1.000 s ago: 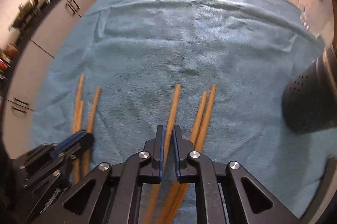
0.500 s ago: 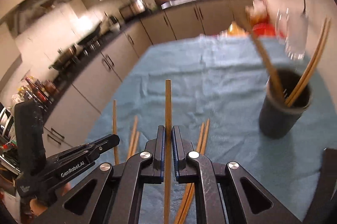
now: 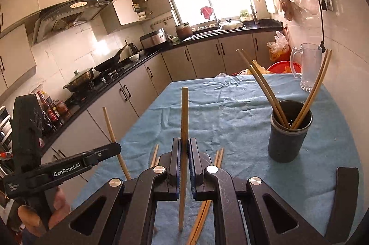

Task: Organize utensils
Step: 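Lift the left tool's chopstick upright toward the holder while the right tool carries its own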

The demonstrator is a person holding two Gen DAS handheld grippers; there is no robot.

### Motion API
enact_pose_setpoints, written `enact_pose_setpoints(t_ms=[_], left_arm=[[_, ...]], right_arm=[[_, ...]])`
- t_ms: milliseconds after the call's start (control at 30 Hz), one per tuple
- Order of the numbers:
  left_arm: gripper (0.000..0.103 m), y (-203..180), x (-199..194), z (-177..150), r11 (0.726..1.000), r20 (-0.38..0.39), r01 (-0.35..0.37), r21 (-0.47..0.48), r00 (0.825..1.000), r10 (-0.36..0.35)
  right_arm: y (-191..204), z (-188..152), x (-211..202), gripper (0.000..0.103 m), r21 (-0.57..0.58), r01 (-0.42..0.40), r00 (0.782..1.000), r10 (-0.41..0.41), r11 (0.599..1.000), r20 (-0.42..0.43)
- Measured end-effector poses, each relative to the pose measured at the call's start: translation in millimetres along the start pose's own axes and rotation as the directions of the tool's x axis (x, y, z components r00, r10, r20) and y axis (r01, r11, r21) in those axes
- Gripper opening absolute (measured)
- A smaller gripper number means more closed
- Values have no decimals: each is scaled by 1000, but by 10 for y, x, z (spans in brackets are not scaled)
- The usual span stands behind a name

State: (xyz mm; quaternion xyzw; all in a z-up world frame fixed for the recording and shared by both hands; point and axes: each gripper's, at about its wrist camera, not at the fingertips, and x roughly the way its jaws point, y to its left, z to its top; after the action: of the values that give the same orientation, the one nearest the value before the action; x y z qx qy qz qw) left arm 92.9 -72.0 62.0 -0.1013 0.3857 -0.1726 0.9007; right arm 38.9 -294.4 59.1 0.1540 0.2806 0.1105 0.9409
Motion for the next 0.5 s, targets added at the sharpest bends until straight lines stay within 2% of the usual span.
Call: enact_pose_setpoints(t_ms=[500], left_arm=[[7,-78,-83,14,1000,19,-1,7,1000,1]], right_arm=[[-77,4,-214,7,13,1,999,-1,1000,45]])
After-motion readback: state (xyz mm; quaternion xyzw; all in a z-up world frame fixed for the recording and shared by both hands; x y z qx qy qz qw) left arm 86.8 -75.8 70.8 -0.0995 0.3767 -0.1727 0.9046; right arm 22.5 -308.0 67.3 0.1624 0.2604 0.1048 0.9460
